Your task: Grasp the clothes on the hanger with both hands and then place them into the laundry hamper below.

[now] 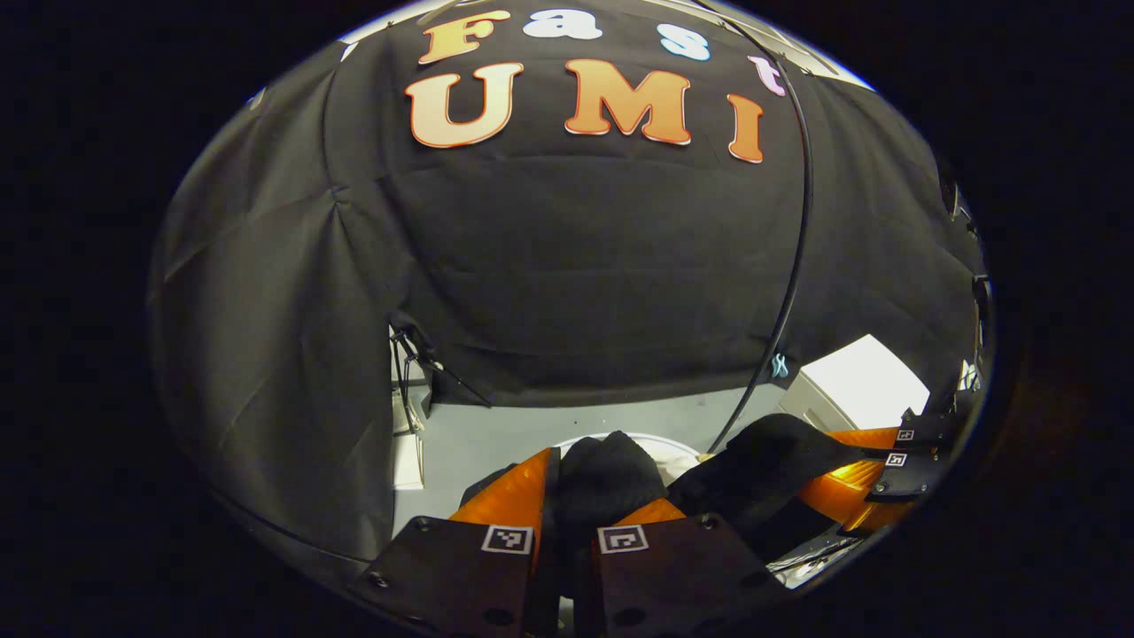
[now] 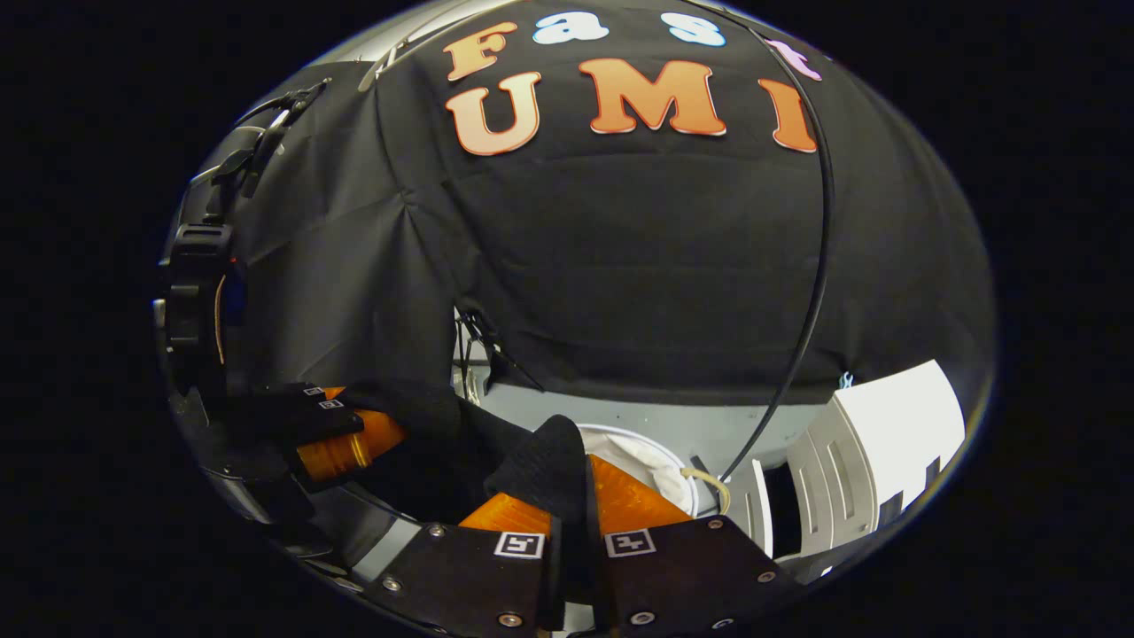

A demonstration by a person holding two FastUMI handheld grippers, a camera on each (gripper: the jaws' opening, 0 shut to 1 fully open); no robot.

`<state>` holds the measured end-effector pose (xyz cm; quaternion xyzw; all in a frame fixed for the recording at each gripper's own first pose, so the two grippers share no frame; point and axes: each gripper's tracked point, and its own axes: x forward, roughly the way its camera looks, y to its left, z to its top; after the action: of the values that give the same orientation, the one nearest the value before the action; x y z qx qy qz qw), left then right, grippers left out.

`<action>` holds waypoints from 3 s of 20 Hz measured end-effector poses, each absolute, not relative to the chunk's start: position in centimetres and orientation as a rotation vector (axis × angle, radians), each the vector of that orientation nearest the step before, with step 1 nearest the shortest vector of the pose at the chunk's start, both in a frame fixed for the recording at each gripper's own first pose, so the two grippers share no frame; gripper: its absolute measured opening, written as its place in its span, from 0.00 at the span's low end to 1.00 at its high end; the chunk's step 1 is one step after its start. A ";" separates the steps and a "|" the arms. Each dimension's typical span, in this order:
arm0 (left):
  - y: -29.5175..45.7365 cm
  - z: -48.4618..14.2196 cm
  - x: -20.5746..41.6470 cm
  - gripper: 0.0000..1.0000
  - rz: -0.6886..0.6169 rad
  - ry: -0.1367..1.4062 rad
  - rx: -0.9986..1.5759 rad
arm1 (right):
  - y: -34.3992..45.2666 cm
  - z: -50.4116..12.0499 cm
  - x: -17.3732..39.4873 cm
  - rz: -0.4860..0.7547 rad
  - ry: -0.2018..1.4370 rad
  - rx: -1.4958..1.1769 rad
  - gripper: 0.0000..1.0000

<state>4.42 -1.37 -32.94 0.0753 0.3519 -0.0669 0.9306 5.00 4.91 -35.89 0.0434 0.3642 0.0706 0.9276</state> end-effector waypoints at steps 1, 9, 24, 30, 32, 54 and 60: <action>-1.3 -33.4 4.2 0.13 -0.136 0.739 0.157 | 4.9 -36.4 4.7 0.137 0.763 0.090 0.11; -1.3 -36.3 1.9 0.73 -0.133 0.853 0.154 | 5.5 -37.2 2.9 0.155 0.808 0.131 0.51; -2.1 -32.7 2.0 0.98 -0.144 0.754 0.126 | 5.5 -34.3 2.3 0.140 0.757 0.117 0.94; -2.3 -24.6 4.1 0.99 -0.138 0.579 0.082 | 4.3 -26.0 5.4 0.115 0.591 0.119 0.94; -2.7 -21.0 4.8 0.98 -0.139 0.506 0.054 | 4.2 -22.4 6.4 0.113 0.526 0.110 0.93; -4.2 -1.2 3.7 0.94 -0.179 0.069 -0.002 | 0.6 0.2 6.8 0.043 0.023 0.093 1.00; -4.8 -1.0 3.3 0.94 -0.206 0.059 -0.025 | -0.4 0.3 6.1 0.006 0.016 0.074 0.93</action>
<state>3.30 -4.76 -1.04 -0.0127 0.0294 -0.1027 0.9942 6.10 -0.45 0.31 0.0371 0.0082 0.0031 0.9993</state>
